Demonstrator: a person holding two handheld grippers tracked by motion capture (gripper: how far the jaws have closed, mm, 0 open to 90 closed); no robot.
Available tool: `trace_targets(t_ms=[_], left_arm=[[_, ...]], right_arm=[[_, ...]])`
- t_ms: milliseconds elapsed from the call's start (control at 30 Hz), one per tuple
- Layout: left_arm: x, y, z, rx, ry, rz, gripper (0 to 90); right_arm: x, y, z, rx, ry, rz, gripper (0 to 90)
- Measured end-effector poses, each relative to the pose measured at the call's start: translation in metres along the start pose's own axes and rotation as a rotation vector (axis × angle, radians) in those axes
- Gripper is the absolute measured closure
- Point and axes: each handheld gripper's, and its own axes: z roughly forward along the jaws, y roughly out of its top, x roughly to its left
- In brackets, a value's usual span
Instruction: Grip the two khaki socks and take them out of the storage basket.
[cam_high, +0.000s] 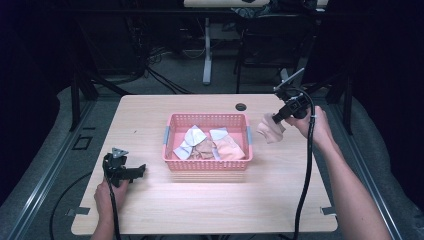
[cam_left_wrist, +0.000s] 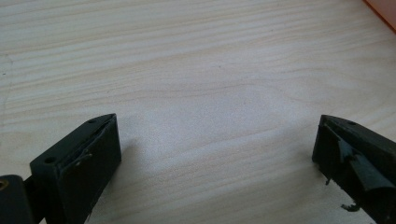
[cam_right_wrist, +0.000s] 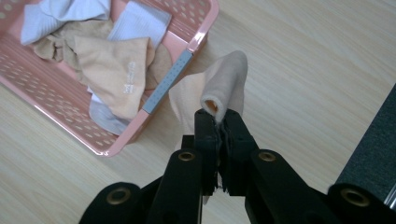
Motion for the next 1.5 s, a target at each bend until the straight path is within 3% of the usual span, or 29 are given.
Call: trace_targets(t_ms=[400,567,700,767,833,933,1133,1233,1300,1400,1433,1500], left_arm=[[-0.001,0.000,0.000,0.000,0.001,-0.005,1.0],[-0.001,0.000,0.000,-0.001,0.001,-0.005,1.0],[-0.001,0.000,0.000,-0.001,0.001,-0.005,1.0],[-0.001,0.000,0.000,-0.001,0.000,-0.005,1.0],[-0.001,0.000,0.000,-0.001,0.000,-0.005,1.0],[-0.001,0.000,0.000,-0.001,0.001,-0.005,1.1],[0.000,0.000,0.000,0.000,0.000,-0.004,1.1],[-0.001,0.000,0.000,-0.001,0.000,-0.005,1.1],[-0.001,0.000,0.000,-0.001,0.000,-0.005,1.1],[0.000,0.000,0.000,0.003,0.000,0.001,1.1],[0.000,0.000,0.000,0.003,0.000,0.001,1.1],[0.000,0.000,0.000,0.003,0.000,0.001,1.1]], right_arm=[[-0.014,-0.010,0.018,0.047,-0.026,0.047,86.7],[-0.022,-0.021,0.037,0.089,-0.034,0.068,86.7],[-0.025,-0.026,0.047,0.092,-0.033,0.091,86.7],[-0.030,-0.029,0.055,0.127,-0.027,0.082,86.7],[-0.030,-0.031,0.060,0.111,-0.032,0.102,86.7],[-0.033,-0.035,0.073,0.148,-0.030,0.107,86.7],[-0.036,-0.041,0.090,0.169,-0.027,0.140,86.6],[-0.038,-0.043,0.097,0.187,-0.055,0.154,85.5],[-0.039,-0.045,0.100,0.182,-0.059,0.169,78.8],[-0.039,-0.046,0.098,0.172,-0.078,0.177,61.4],[-0.039,-0.046,0.098,0.172,-0.078,0.177,61.4],[-0.042,-0.044,0.089,0.154,-0.074,0.169,48.5]])
